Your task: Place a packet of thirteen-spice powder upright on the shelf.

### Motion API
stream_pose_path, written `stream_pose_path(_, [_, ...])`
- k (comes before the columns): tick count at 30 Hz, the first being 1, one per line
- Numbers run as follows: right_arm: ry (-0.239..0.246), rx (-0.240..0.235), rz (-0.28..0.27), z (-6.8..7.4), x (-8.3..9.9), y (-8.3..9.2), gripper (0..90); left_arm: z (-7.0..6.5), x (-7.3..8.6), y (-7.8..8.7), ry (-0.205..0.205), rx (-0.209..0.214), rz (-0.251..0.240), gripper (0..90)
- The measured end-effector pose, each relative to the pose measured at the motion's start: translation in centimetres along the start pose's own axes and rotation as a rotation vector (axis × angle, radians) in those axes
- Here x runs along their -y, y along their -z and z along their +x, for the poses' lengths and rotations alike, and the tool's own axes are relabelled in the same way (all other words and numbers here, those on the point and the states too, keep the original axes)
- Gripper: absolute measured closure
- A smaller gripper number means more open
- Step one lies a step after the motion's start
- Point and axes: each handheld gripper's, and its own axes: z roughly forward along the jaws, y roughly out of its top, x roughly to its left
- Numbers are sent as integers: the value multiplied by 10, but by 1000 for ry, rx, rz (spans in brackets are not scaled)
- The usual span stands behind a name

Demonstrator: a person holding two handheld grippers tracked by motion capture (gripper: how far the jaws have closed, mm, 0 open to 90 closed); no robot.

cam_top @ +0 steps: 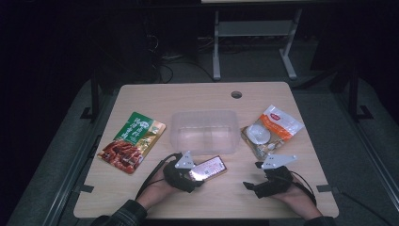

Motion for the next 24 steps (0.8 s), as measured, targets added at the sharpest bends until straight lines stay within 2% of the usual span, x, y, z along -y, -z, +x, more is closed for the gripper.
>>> stream_pose_path(10, [-1,2,-1,0,0,0,127,1,1,1,16,5,-9,316])
stream_pose_path(11, [2,2,1,0,0,0,127,2,1,2,32,16,-9,316])
stream_pose_path(13, [-2,1,4,0,0,1,127,3,0,4,38,26,-10,316])
stream_pose_path(16, [-4,0,7,0,-1,1,127,4,-1,6,31,32,-9,317])
stream_pose_path(18, [-12,-20,14,-1,-1,1,128,5,-2,10,26,42,-19,317])
stream_pose_path(19, [-22,-50,11,-2,-2,3,128,5,-2,12,27,45,-32,317])
stream_pose_path(24, [3,-61,9,0,-4,6,127,9,-2,26,20,84,-65,317])
